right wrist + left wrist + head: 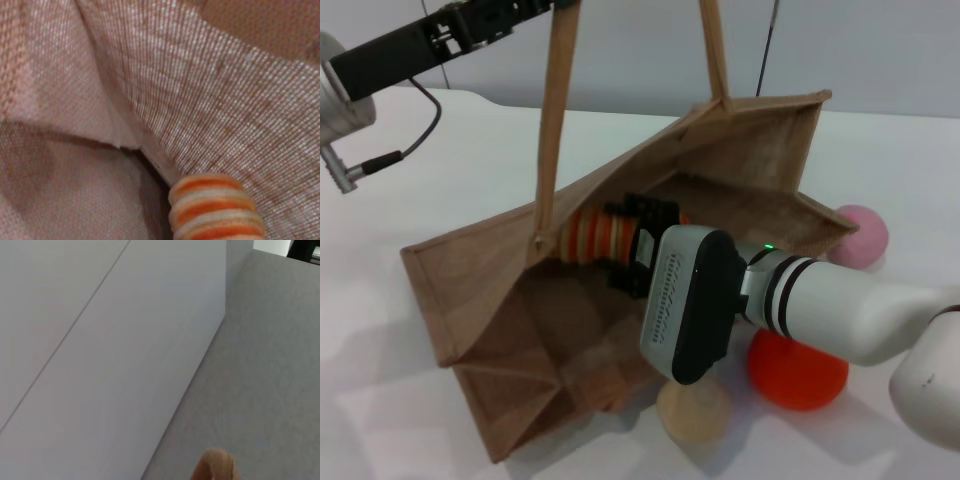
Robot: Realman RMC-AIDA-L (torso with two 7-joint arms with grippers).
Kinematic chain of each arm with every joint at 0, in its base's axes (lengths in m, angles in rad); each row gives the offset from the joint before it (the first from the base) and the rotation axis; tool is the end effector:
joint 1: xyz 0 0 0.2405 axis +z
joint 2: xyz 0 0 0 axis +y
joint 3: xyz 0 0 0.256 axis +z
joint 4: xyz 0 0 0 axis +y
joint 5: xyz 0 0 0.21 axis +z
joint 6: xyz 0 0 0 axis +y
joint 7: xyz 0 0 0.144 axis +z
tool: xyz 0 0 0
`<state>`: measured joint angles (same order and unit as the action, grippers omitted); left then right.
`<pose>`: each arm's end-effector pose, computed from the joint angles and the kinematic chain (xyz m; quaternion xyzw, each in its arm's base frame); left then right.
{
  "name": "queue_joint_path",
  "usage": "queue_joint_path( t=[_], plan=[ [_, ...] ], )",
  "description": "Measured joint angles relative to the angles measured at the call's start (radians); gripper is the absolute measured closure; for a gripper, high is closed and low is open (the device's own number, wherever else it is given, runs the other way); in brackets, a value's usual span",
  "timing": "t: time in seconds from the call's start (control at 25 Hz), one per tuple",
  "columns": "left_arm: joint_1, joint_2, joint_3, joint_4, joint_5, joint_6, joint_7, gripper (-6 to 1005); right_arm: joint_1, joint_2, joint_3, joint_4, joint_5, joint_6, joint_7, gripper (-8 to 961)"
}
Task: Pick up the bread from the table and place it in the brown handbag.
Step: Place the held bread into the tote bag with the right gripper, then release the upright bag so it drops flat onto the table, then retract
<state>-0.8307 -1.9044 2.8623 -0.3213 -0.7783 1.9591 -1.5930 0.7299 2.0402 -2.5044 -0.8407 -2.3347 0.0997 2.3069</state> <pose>-0.1985 0.3674 0.0857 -0.8107 -0.2677 -0.5199 0.0285 0.1382 0.3502 -0.1665 -0.9294 -0.1943 0.0113 0.3135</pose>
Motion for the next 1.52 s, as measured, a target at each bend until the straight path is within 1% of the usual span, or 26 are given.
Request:
queue_joint_path(
  t=[0.12, 0.32, 0.56, 0.68, 0.8, 0.84, 0.88, 1.0, 1.08, 1.12, 1.16, 1.2, 1.32, 1.36, 1.44, 1.52],
  plan=[
    [0.012, 0.001, 0.0, -0.001, -0.013, 0.0, 0.006, 877, -0.016, -0.002, 0.0, -0.026, 0.0, 0.0, 0.001, 497],
    [0.033, 0.001, 0.0, -0.004, -0.022, -0.005, 0.015, 877, -0.054, -0.009, 0.003, -0.084, 0.0, 0.002, -0.001, 247],
    [0.061, 0.002, -0.005, -0.022, -0.045, -0.012, 0.022, 877, -0.11, -0.017, 0.008, -0.161, -0.012, 0.003, -0.019, 60],
    [0.087, 0.0, -0.004, -0.034, -0.075, -0.026, 0.028, 877, -0.152, -0.019, 0.031, -0.196, -0.012, 0.003, -0.039, 59],
    [0.106, -0.004, -0.009, -0.039, -0.101, -0.048, 0.04, 877, -0.219, -0.022, 0.083, -0.246, -0.012, 0.004, -0.078, 60],
    [0.131, -0.01, -0.011, -0.041, -0.139, -0.086, 0.057, 877, -0.243, -0.022, 0.103, -0.26, -0.012, 0.005, -0.091, 61],
    [0.134, -0.011, -0.011, -0.041, -0.144, -0.09, 0.059, 877, -0.263, -0.022, 0.12, -0.273, -0.012, 0.005, -0.101, 61],
    [0.17, -0.028, -0.012, -0.041, -0.196, -0.155, 0.091, 877, -0.32, -0.025, 0.165, -0.3, -0.012, 0.021, -0.111, 62],
    [0.181, -0.041, -0.012, -0.041, -0.218, -0.201, 0.125, 877, -0.352, -0.026, 0.182, -0.3, -0.01, 0.069, -0.11, 63],
    [0.184, -0.047, -0.012, -0.04, -0.228, -0.223, 0.14, 877, -0.378, -0.027, 0.194, -0.292, -0.006, 0.133, -0.107, 63],
    [0.187, -0.055, -0.013, -0.039, -0.241, -0.247, 0.154, 877, -0.378, -0.027, 0.194, -0.292, -0.006, 0.133, -0.107, 64],
    [0.189, -0.064, -0.013, -0.038, -0.258, -0.278, 0.172, 877, -0.394, -0.027, 0.202, -0.286, -0.004, 0.171, -0.104, 64],
    [0.195, -0.103, -0.012, -0.038, -0.304, -0.393, 0.254, 877, -0.431, -0.025, 0.214, -0.266, 0.0, 0.288, -0.097, 65],
    [0.195, -0.112, -0.012, -0.037, -0.311, -0.426, 0.282, 877, -0.44, -0.025, 0.214, -0.254, 0.0, 0.333, -0.088, 65],
    [0.194, -0.123, -0.012, -0.019, -0.317, -0.502, 0.349, 878, -0.451, -0.024, 0.21, -0.23, 0.0, 0.419, -0.056, 65],
    [0.191, -0.126, -0.012, 0.018, -0.323, -0.572, 0.422, 880, -0.457, -0.023, 0.203, -0.198, 0.0, 0.501, -0.011, 66]
  ],
)
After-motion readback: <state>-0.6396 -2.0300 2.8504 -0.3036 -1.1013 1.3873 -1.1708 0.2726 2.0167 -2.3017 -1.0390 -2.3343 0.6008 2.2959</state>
